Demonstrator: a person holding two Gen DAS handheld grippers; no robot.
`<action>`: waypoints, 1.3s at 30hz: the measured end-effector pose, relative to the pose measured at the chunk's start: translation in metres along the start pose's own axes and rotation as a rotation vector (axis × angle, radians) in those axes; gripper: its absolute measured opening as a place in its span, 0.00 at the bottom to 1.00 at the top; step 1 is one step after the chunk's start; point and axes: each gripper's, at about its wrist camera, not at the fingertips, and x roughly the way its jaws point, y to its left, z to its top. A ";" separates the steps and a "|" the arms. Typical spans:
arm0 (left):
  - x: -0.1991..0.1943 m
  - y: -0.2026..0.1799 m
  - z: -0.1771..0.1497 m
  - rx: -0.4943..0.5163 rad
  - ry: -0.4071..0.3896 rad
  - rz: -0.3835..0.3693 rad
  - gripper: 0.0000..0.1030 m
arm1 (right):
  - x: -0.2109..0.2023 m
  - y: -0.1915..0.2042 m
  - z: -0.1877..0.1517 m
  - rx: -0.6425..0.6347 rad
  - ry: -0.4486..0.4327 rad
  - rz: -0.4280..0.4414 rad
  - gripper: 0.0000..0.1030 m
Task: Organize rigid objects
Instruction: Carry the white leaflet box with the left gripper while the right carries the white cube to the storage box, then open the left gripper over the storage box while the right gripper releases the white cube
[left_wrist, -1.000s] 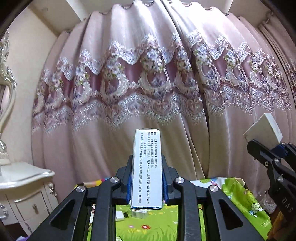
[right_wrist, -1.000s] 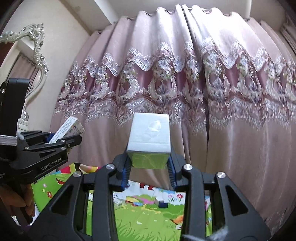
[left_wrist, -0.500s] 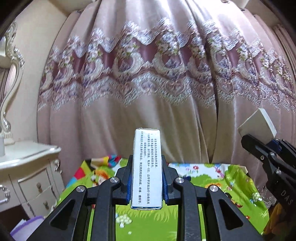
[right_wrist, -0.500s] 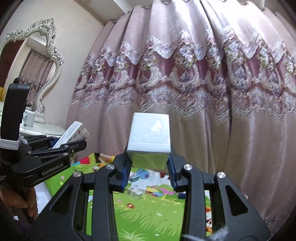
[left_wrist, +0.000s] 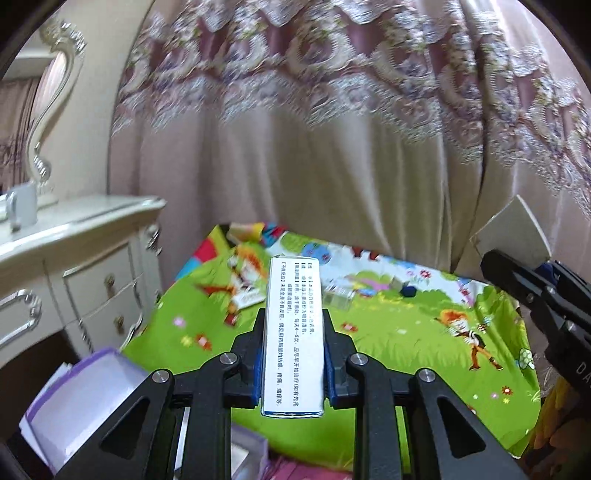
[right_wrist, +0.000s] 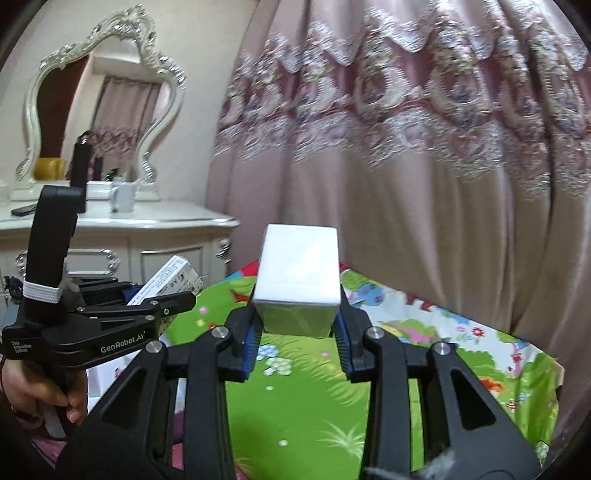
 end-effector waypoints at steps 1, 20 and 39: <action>0.000 0.007 -0.004 -0.010 0.014 0.014 0.25 | 0.003 0.003 0.000 -0.002 0.007 0.016 0.38; 0.001 0.128 -0.068 -0.262 0.236 0.176 0.25 | 0.123 0.103 -0.019 -0.065 0.392 0.429 0.38; 0.017 0.196 -0.117 -0.385 0.407 0.317 0.25 | 0.181 0.206 -0.098 -0.285 0.727 0.627 0.38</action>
